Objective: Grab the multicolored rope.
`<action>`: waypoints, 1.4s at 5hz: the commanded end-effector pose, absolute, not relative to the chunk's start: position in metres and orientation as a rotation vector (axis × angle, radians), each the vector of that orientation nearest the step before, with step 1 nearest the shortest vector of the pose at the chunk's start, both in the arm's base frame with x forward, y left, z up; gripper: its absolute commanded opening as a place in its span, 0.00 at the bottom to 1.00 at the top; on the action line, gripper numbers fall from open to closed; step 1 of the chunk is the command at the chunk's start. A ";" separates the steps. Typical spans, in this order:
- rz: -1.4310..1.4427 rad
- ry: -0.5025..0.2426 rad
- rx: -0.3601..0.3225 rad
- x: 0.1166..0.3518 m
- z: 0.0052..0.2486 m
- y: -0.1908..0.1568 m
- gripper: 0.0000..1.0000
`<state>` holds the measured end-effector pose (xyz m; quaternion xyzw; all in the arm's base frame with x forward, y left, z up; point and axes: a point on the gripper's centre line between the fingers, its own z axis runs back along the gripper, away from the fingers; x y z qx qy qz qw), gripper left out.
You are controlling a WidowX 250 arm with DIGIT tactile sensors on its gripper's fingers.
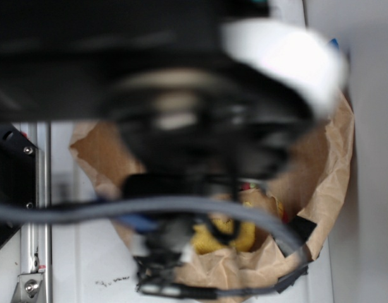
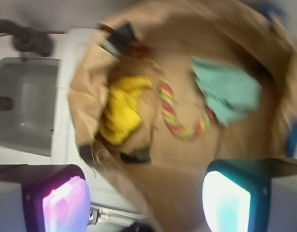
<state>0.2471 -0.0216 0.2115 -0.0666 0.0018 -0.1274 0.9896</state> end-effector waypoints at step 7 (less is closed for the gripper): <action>-0.469 -0.047 -0.106 0.271 0.133 0.006 1.00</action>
